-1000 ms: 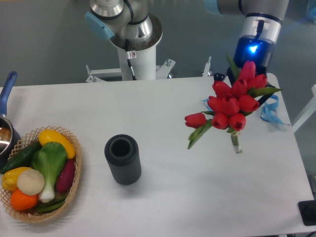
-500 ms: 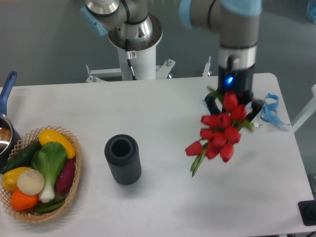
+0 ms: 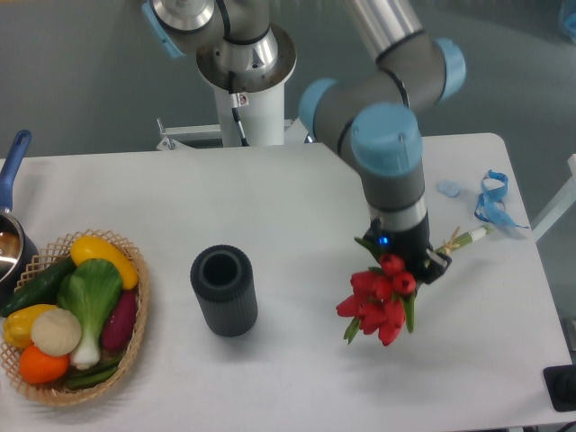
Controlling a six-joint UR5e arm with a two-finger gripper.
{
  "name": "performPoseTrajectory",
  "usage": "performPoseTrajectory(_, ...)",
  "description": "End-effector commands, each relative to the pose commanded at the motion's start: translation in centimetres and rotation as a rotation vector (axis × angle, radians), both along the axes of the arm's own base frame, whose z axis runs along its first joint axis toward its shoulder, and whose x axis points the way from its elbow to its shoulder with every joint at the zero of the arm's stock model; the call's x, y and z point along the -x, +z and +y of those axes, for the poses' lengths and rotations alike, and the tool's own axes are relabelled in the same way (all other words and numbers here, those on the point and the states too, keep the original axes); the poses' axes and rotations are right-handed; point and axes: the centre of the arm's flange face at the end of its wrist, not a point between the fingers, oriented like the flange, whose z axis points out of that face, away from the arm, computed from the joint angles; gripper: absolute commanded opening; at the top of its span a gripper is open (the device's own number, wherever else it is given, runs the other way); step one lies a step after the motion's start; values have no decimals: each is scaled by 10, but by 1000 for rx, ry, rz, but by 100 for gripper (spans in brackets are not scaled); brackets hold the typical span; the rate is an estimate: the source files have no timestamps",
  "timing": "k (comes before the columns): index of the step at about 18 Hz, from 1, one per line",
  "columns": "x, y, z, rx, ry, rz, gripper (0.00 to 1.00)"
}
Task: Place the flowers on the table
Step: 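Carry the tulips away from the blue ribbon and lower them toward the table, then lay the tulips flat on the table and open the gripper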
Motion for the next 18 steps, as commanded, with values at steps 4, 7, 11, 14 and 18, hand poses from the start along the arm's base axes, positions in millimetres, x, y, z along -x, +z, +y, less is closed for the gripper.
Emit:
performPoseTrajectory(4,-2,-27,10,15,-7,-33,27)
performPoseTrajectory(7,0,-36,12,17,-8,-43,29)
performPoseTrajectory(11,-3,-48,15,25,-6,-52,51)
performPoseTrajectory(14,-3,-48,15,27,-11,-50,72)
performPoseTrajectory(18,-4,-41,14,22,-19,-41,99)
